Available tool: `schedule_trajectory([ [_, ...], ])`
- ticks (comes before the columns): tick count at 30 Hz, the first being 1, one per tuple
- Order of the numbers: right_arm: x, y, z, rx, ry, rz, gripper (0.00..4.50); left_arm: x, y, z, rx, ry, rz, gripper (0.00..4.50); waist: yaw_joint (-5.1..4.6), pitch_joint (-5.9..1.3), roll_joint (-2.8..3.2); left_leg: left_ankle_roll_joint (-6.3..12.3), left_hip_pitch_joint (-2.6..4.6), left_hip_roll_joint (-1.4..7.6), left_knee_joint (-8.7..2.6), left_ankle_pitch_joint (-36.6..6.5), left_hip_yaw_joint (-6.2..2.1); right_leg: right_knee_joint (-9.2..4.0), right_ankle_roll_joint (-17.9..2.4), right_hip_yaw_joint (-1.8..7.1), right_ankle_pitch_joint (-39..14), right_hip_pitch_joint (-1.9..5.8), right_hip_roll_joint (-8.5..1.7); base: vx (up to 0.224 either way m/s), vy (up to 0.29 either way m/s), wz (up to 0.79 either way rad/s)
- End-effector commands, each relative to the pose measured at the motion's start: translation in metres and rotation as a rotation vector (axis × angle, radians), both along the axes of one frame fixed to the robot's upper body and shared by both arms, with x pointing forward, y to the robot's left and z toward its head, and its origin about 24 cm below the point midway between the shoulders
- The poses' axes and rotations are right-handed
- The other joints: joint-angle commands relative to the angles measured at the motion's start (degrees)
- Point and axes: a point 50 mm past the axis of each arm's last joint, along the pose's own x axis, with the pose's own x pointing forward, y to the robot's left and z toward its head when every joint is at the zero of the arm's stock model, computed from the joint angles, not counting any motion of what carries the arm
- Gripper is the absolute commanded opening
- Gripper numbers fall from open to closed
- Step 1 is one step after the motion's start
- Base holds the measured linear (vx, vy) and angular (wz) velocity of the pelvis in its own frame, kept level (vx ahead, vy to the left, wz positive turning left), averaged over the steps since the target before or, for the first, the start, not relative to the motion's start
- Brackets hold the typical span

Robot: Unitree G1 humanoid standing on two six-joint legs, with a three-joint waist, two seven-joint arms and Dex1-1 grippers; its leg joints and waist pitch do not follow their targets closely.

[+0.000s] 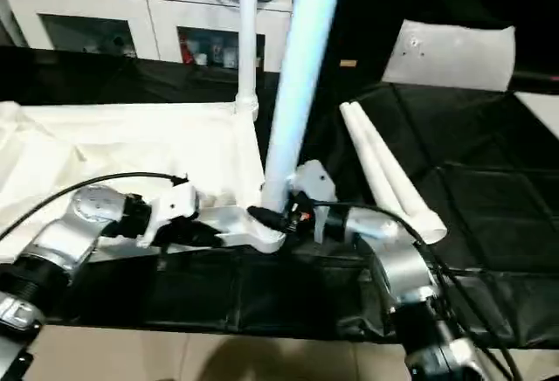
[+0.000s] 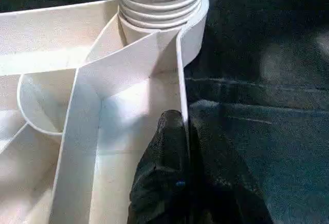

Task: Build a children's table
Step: Insert table leg to table base

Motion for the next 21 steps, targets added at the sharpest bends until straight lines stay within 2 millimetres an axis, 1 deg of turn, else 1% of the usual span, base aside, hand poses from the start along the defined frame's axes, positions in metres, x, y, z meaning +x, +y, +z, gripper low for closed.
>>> schedule_trajectory([
  [1,-0.015,-0.002,-0.03,-0.076,0.16,0.069,1.89,0.002,-0.006,0.009,0.055,-0.037,-0.09,0.0,-0.32,-1.76,0.43,2.23,0.37,1.84,-4.54,-18.1,-0.57,-5.65,-4.8,2.8,-29.9,1.57,-4.42,0.0,0.0,0.0],
  [2,-0.018,-0.001,-0.031,-0.075,0.172,0.099,1.89,0.003,-0.007,0.011,0.062,-0.041,-0.105,0.0,-0.26,-1.5,0.52,2.22,0.28,1.84,-4.67,-18.0,-0.57,-5.6,-5.0,2.86,-29.1,1.54,-4.36,0.0,0.0,0.0],
  [4,-0.019,0.0,-0.031,-0.074,0.175,0.105,1.89,0.003,-0.007,0.011,0.064,-0.042,-0.107,0.0,-0.29,-1.55,0.37,2.04,0.3,1.91,-4.74,-18.7,-0.66,-5.5,-5.3,2.79,-28.7,1.65,-4.38,0.0,0.0,0.0],
  [5,-0.023,0.002,-0.031,-0.061,0.184,0.135,1.89,0.007,-0.008,0.014,0.073,-0.047,-0.116,0.0,-0.23,-1.07,0.98,1.81,0.34,1.85,-4.93,-19.6,-0.71,-5.71,-5.3,2.81,-28.8,1.43,-4.25,0.0,0.0,0.0],
  [6,-0.023,0.002,-0.031,-0.06,0.184,0.137,1.89,0.007,-0.008,0.015,0.073,-0.047,-0.117,0.0,-0.29,-1.24,0.66,1.79,0.48,1.87,-4.84,-19.8,-0.62,-5.74,-5.4,2.82,-28.3,1.47,-4.22,0.0,0.0,0.0],
  [7,-0.025,0.003,-0.031,-0.054,0.186,0.143,1.89,0.008,-0.008,0.015,0.077,-0.049,-0.122,0.0,-0.26,-1.19,0.64,1.76,0.25,1.91,-4.97,-19.3,-0.75,-5.46,-6.0,2.84,-27.0,1.74,-4.32,0.0,0.0,0.0],
  [8,-0.025,0.003,-0.031,-0.052,0.186,0.146,1.89,0.008,-0.008,0.016,0.08,-0.05,-0.123,0.0,-0.32,-1.07,0.67,1.71,0.28,1.94,-5.05,-19.6,-0.74,-5.47,-6.3,2.83,-26.5,1.74,-4.27,0.0,0.0,0.0],
  [9,-0.026,0.004,-0.031,-0.051,0.185,0.148,1.89,0.009,-0.007,0.016,0.081,-0.05,-0.121,0.0,-0.33,-1.09,0.64,1.69,0.28,1.94,-5.02,-19.6,-0.77,-5.37,-6.5,2.85,-26.3,1.78,-4.3,0.0,0.0,0.0],
  [10,-0.026,0.004,-0.031,-0.051,0.185,0.148,1.89,0.009,-0.007,0.016,0.081,-0.05,-0.121,0.0,-0.18,-0.98,1.28,1.56,0.25,1.93,-5.1,-19.5,-0.85,-5.32,-6.7,2.88,-25.8,1.81,-4.41,0.0,0.0,0.0],
  [11,-0.027,0.005,-0.031,-0.047,0.186,0.153,1.89,0.01,-0.006,0.017,0.089,-0.05,-0.119,0.0,-0.15,-0.87,1.36,1.65,0.25,1.89,-5.13,-19.2,-0.78,-5.32,-7.3,2.91,-25.1,1.91,-4.4,0.0,0.0,0.0],
  [12,-0.028,0.005,-0.031,-0.044,0.186,0.154,1.89,0.011,-0.006,0.017,0.094,-0.051,-0.119,0.0,-0.26,-0.79,1.09,1.81,0.27,1.86,-5.14,-19.3,-0.64,-5.55,-7.2,2.9,-25.4,1.85,-4.3,0.0,0.0,0.0],
  [13,-0.028,0.005,-0.031,-0.038,0.187,0.152,1.89,0.012,-0.004,0.017,0.103,-0.053,-0.117,0.0,-0.13,-0.8,1.51,1.79,0.32,1.86,-5.18,-19.1,-0.75,-5.39,-7.4,2.9,-25.2,1.96,-4.41,0.0,0.0,0.0],
  [14,-0.029,0.006,-0.031,-0.032,0.187,0.148,1.89,0.013,-0.003,0.017,0.113,-0.055,-0.112,0.0,-0.15,-0.72,1.61,1.78,0.31,1.86,-5.19,-19.2,-0.73,-5.49,-7.5,2.88,-25.4,1.96,-4.4,0.0,0.0,0.0],
  [16,-0.029,0.006,-0.032,-0.03,0.186,0.145,1.89,0.013,-0.002,0.017,0.115,-0.055,-0.103,0.0,-0.19,-0.65,1.38,1.85,0.21,1.9,-5.27,-18.8,-0.71,-5.5,-7.7,2.9,-25.6,2.09,-4.46,0.0,0.0,0.0],
  [17,-0.029,0.006,-0.032,-0.029,0.184,0.139,1.89,0.013,-0.001,0.017,0.113,-0.055,-0.094,0.0,-0.17,-0.52,1.59,1.9,0.28,1.87,-5.33,-19.0,-0.67,-5.72,-7.5,2.87,-26.7,2.0,-4.45,0.0,0.0,0.0],
  [18,-0.028,0.006,-0.032,-0.026,0.179,0.117,1.89,0.014,0.002,0.017,0.102,-0.051,-0.068,0.0,-0.13,-0.57,1.81,1.85,0.31,1.86,-5.31,-18.9,-0.72,-5.73,-7.5,2.88,-27.0,2.04,-4.54,0.0,0.0,0.0],
  [19,-0.028,0.006,-0.032,-0.026,0.177,0.112,1.89,0.013,0.002,0.017,0.099,-0.05,-0.061,0.0,-0.15,-0.55,1.7,1.86,0.32,1.89,-5.34,-18.6,-0.68,-5.83,-7.4,2.91,-27.1,2.03,-4.55,0.0,0.0,0.0],
  [20,-0.026,0.007,-0.032,-0.026,0.167,0.08,1.89,0.013,0.005,0.016,0.082,-0.046,-0.028,0.0,-0.13,-0.56,1.76,1.85,0.36,1.94,-5.42,-18.4,-0.68,-5.83,-7.6,2.92,-26.8,2.01,-4.53,0.0,0.0,0.0],
  [21,-0.025,0.007,-0.032,-0.026,0.163,0.067,1.89,0.013,0.006,0.016,0.076,-0.046,-0.017,0.0,-0.12,-0.68,2.08,1.54,0.38,2.07,-5.47,-18.2,-0.75,-5.62,-8.1,2.96,-26.0,2.06,-4.66,0.0,0.0,0.0],
])
